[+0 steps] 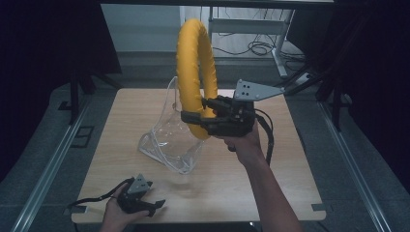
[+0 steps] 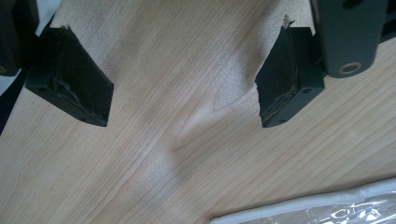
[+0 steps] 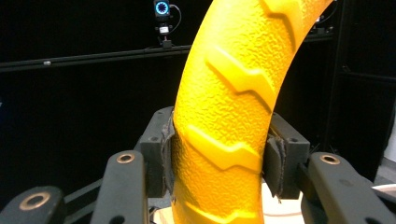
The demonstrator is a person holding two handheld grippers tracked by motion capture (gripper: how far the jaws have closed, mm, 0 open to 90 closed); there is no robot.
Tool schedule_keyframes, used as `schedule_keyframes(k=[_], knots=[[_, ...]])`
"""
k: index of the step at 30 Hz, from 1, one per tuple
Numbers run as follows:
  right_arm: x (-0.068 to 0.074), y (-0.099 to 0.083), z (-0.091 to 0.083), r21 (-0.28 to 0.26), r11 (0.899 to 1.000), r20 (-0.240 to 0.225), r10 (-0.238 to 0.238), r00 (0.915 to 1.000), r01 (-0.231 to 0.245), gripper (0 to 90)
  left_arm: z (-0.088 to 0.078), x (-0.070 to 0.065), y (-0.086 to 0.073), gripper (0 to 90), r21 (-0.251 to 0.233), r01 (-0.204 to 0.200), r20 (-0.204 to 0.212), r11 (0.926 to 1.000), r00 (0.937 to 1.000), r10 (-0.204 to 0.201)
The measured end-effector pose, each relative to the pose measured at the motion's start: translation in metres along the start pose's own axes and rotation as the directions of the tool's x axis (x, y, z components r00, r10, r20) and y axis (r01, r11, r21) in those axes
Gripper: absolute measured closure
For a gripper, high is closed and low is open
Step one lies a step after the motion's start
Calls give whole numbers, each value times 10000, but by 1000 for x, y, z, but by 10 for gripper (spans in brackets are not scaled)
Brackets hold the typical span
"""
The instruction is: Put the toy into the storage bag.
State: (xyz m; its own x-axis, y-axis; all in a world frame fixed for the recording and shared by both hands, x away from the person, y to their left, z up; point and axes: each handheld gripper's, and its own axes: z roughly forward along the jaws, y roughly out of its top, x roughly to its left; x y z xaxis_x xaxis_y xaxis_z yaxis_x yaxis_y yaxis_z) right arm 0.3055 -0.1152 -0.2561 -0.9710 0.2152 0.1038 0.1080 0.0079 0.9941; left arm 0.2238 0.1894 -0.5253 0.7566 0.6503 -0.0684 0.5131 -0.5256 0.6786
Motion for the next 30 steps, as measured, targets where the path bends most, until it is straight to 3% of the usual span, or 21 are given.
schedule_keyframes(k=[16, 30], knots=[[4, -5, 29, 48, 9999, -680, 100, 9976, -97, 513, -1, 0, 0, 186, 32, -84, -53, 10000, 10000, 84], [2, -12, 47, 82, 9994, -996, 356, 9944, -350, 512, -1, -1, -1, 186, 6, -13, -47, 10000, 10000, 13]])
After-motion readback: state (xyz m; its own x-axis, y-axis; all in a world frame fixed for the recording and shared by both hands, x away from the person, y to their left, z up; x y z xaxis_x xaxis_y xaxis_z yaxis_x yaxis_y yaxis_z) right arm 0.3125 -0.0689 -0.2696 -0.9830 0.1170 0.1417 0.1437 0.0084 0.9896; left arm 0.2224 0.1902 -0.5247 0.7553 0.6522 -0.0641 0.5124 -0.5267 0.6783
